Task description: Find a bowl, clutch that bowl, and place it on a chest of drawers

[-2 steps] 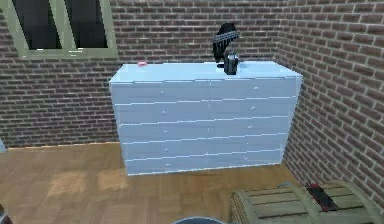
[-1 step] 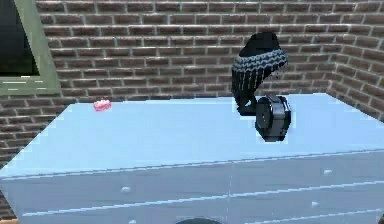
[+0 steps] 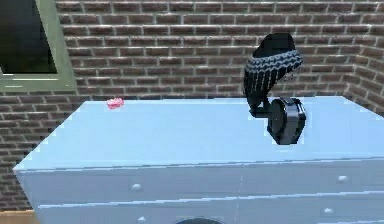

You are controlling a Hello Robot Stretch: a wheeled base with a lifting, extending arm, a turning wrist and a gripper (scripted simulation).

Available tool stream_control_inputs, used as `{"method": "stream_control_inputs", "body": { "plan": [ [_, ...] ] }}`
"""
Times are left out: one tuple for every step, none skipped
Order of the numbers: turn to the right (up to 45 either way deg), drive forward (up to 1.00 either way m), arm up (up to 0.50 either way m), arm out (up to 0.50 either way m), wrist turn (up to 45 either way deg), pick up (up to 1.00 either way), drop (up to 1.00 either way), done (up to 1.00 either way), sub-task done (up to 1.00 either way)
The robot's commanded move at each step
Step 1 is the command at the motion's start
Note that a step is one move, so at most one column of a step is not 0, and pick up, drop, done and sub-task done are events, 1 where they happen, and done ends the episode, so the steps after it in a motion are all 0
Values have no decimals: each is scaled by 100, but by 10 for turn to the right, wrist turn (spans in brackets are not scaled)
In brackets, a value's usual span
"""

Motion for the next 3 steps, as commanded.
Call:
{"method": "stream_control_inputs", "body": {
  "plan": [
    [0,20,0,0,0,0,0,0,0],
    [120,0,0,0,0,0,0,0,0],
    [-30,0,0,0,0,0,0,0,0]
  ]
}}
